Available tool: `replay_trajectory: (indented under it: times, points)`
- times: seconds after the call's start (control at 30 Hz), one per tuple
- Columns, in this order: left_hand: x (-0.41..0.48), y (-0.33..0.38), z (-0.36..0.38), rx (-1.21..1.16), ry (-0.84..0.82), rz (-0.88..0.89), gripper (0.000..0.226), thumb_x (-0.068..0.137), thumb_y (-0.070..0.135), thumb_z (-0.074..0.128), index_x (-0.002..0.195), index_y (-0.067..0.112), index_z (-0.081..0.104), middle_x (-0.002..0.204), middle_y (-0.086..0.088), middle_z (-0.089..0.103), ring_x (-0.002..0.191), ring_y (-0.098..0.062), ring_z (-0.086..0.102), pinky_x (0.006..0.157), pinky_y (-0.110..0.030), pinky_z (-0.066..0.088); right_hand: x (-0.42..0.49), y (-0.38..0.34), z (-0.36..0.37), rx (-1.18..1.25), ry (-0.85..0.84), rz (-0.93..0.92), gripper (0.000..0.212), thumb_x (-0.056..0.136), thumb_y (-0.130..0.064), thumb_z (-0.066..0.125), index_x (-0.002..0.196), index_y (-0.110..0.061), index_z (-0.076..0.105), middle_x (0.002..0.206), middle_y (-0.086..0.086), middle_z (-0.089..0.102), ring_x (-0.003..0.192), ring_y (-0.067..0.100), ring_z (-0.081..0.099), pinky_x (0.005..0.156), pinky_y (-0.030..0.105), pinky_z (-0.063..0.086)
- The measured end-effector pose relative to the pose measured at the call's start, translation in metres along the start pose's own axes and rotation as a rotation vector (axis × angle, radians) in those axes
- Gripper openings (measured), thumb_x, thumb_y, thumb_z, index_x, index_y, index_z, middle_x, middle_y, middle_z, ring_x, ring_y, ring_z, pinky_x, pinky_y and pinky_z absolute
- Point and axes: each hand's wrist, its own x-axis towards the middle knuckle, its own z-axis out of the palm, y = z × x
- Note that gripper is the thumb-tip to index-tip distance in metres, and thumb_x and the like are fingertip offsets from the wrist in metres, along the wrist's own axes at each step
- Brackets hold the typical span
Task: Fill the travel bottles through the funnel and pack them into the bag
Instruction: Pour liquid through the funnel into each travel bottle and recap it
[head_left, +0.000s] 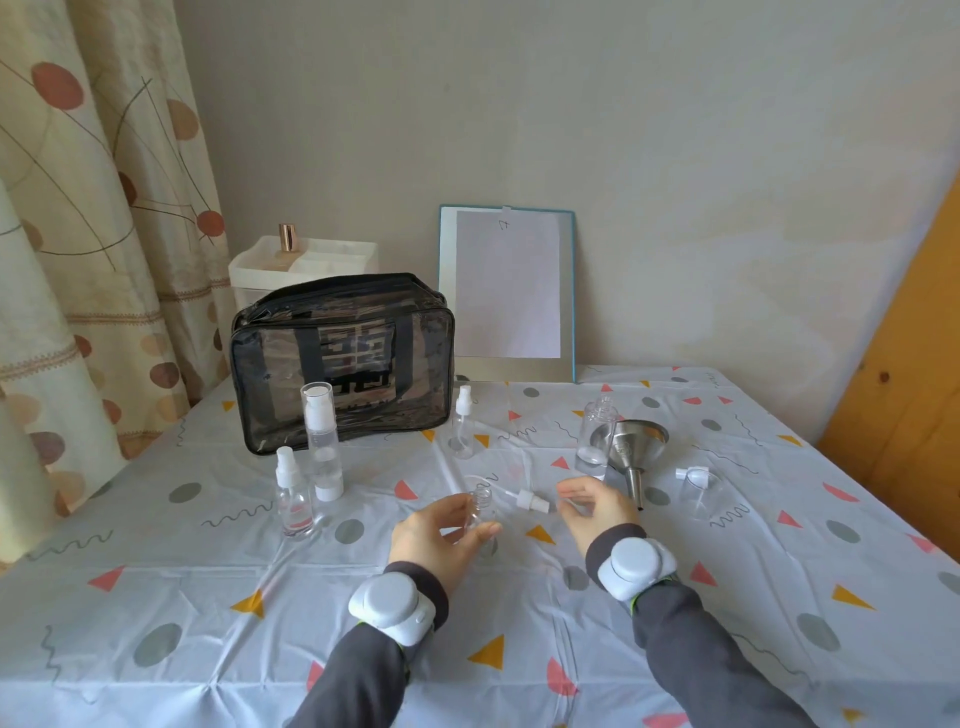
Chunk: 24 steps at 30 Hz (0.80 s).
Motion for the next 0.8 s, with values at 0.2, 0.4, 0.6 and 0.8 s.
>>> replay_trajectory:
  times: [0.2,0.4,0.6,0.8]
  points:
    - [-0.002,0.004,0.001,0.02,-0.02,-0.007,0.038,0.07,0.035,0.079,0.104,0.026,0.065,0.092,0.011,0.063,0.084,0.004,0.057,0.066,0.003,0.038,0.0,0.012,-0.021,0.091,0.058,0.071,0.017,0.081,-0.003,0.063,0.076,-0.019,0.065,0.085,0.007,0.069,0.075,0.013,0.059,0.075,0.019,0.042]
    - [-0.009,0.016,0.025,0.028,-0.042,0.024,0.021,0.069,0.035,0.079,0.075,0.038,0.059,0.075,0.021,0.056,0.069,0.016,0.053,0.068,0.001,0.039,-0.013,0.004,-0.021,0.118,-0.033,-0.008,0.017,0.079,-0.003,0.066,0.08,-0.02,0.065,0.08,-0.005,0.066,0.082,0.011,0.062,0.082,0.02,0.044]
    - [-0.009,0.02,0.04,0.062,-0.013,0.053,0.041,0.07,0.039,0.078,0.105,0.021,0.066,0.087,0.015,0.059,0.083,0.001,0.055,0.073,-0.004,0.036,-0.03,-0.017,-0.017,0.079,-0.256,-0.13,0.035,0.074,-0.008,0.067,0.098,-0.033,0.059,0.093,-0.021,0.061,0.091,-0.012,0.054,0.074,-0.002,0.038]
    - [-0.01,0.025,0.047,0.06,-0.044,0.051,0.037,0.072,0.036,0.076,0.104,0.022,0.064,0.087,0.012,0.061,0.09,-0.005,0.06,0.071,-0.003,0.039,-0.034,-0.019,-0.011,0.126,-0.28,-0.081,0.042,0.074,-0.006,0.069,0.109,-0.024,0.057,0.099,-0.008,0.06,0.083,-0.001,0.056,0.07,0.004,0.044]
